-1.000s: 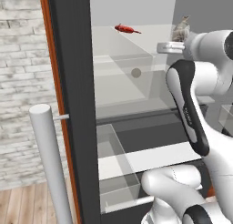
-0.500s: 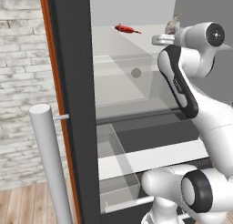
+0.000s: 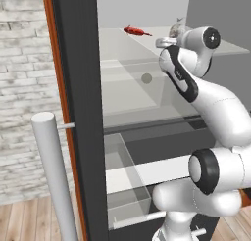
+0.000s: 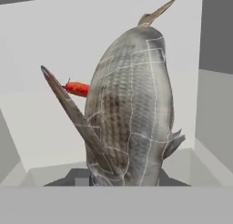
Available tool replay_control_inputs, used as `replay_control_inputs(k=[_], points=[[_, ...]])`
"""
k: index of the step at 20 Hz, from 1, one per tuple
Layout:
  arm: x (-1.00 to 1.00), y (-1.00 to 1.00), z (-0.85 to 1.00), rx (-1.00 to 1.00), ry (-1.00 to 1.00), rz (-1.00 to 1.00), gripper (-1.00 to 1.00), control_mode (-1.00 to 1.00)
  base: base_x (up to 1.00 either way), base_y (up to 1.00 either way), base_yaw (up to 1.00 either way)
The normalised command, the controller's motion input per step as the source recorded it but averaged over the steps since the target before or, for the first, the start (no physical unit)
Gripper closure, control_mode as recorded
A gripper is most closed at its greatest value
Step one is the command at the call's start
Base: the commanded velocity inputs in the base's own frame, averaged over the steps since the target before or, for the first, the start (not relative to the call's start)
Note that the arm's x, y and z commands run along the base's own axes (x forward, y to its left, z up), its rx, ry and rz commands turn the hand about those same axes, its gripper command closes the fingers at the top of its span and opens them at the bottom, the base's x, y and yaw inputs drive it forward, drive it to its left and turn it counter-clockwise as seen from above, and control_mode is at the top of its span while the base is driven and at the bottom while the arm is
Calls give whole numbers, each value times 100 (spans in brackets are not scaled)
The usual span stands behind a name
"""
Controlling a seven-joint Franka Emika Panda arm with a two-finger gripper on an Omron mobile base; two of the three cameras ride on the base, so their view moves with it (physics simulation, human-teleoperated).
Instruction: Transport the fish and cucumber to the fridge. Place the fish on the rack containing meat and place the cucumber on the rack containing the vegetable, ensuring meats and vegetables are on different racks.
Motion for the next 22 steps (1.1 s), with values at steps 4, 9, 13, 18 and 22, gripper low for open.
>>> replay_control_inputs(k=[4, 9, 13, 18, 22], points=[[67, -1, -18, 0, 8, 0, 100, -100, 0, 0, 0], [53, 0, -3, 0, 9, 0, 100, -100, 0, 0, 0], [65, 0, -54, 0, -5, 0, 100, -100, 0, 0, 0], [80, 1, -96, 0, -26, 0, 100, -100, 0, 0, 0], [96, 7, -65, 0, -1, 0, -100, -100, 0, 0, 0]])
